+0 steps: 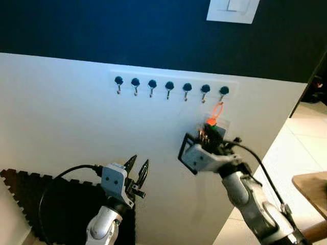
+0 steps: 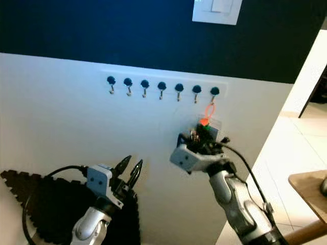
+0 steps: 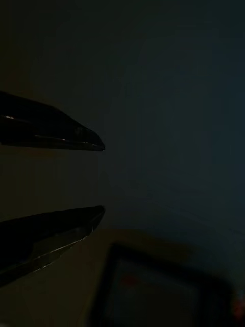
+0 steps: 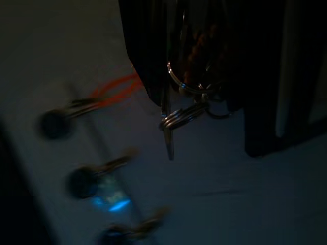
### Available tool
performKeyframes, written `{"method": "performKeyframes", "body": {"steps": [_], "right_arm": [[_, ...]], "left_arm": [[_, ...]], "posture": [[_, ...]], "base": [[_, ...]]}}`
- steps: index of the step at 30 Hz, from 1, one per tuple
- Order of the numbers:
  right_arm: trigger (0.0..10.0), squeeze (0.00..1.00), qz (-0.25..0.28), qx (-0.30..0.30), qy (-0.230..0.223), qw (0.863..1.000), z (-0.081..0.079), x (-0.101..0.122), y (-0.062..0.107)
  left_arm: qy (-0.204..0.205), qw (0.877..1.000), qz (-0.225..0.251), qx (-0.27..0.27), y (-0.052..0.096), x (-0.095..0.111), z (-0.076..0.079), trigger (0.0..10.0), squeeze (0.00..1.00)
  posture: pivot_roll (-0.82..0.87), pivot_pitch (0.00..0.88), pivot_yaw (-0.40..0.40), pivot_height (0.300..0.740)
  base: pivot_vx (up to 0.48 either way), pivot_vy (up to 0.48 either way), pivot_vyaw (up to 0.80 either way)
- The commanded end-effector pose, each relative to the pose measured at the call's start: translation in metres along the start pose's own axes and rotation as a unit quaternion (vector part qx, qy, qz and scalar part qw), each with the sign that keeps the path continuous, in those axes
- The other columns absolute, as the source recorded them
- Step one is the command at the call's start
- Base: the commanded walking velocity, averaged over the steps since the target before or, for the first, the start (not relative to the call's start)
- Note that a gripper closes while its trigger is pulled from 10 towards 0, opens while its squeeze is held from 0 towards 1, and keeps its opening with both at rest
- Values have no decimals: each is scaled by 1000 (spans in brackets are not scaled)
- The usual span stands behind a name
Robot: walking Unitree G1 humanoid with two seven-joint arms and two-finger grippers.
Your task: Hang keys on a hook
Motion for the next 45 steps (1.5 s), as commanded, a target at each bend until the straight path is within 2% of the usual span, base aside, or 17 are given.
{"method": "performKeyframes", "body": {"steps": [1,10,17,19,25,26,27,28,29,30,32,33,37,39,40,43,45], "right_arm": [[10000,0,-11,-7,0,1000,1,-4,1],[10000,0,-37,-44,-80,995,4,2,-14],[10000,0,-44,-42,-106,993,0,1,-13],[10000,0,-34,-19,-132,991,-9,5,-9],[10000,0,-35,-12,-151,988,-13,6,-5],[10000,0,-35,-11,-169,985,-15,7,-4],[10000,0,-28,5,-218,976,-21,11,-1],[10000,0,-23,16,-242,970,-24,13,0],[10000,0,-23,16,-242,970,-24,13,0],[10000,0,-28,44,-286,957,-36,13,7],[10000,0,-39,66,-315,946,-46,11,13],[10000,0,-39,66,-315,946,-46,11,13],[10000,0,-132,117,-358,917,-73,-21,38],[10000,0,-177,173,-372,895,-93,-35,61],[10000,0,-202,204,-371,883,-105,-46,80],[10000,0,-214,213,-367,880,-109,-53,92],[10000,0,-214,213,-367,880,-109,-53,92]], "left_arm": [[-6,1000,-3,-10,1,-2,3,10000,0],[-6,1000,-1,-11,1,-1,3,10000,0],[-7,1000,-1,-13,1,-1,3,10000,0],[-7,1000,-2,-15,2,-1,4,10000,0],[-6,1000,0,-17,1,-1,5,10000,0],[0,1000,1,-19,1,0,6,10000,0],[8,1000,1,-28,0,0,9,10000,0],[11,999,1,-34,0,0,11,10000,0],[11,999,1,-34,0,0,11,10000,0],[10,999,-5,-46,2,-2,14,10000,0],[7,998,-13,-55,3,-5,16,10000,0],[7,998,-13,-55,3,-5,16,10000,0],[-6,997,-43,-70,10,-15,18,10000,0],[-4,995,-62,-72,16,-23,17,10000,0],[-8,994,-76,-80,21,-28,17,10000,0],[-9,993,-83,-89,25,-31,18,10000,0],[-9,993,-83,-89,25,-31,18,10000,0]], "posture": [[44,94,-48,740],[49,91,-52,740],[50,89,-53,740],[48,83,-53,740],[47,81,-53,740],[47,82,-54,740],[47,81,-53,740],[47,81,-52,740],[47,81,-52,740],[49,82,-52,740],[49,82,-52,740],[49,82,-52,740],[50,85,-55,740],[48,88,-53,740],[48,88,-53,740],[51,94,-53,740],[51,94,-53,740]], "base": [[0,0,0],[0,0,0],[0,0,0],[0,0,0],[0,0,0],[0,0,0],[0,0,0],[0,0,0],[0,0,0],[0,0,0],[0,0,0],[0,0,0],[0,0,0],[0,0,0],[0,0,0],[0,0,0],[0,0,0]]}}
Point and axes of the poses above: a point about 5 cm out from each wrist's last joint towards the gripper, its own y axis pointing back from the gripper into the wrist, its own x axis along the axis of the wrist's last joint, z = x × y, the point moved 3 cm from there along -y, pointing out of the wrist towards the gripper, and after that the axes turned 8 degrees about -y, right-handed, at the moved point
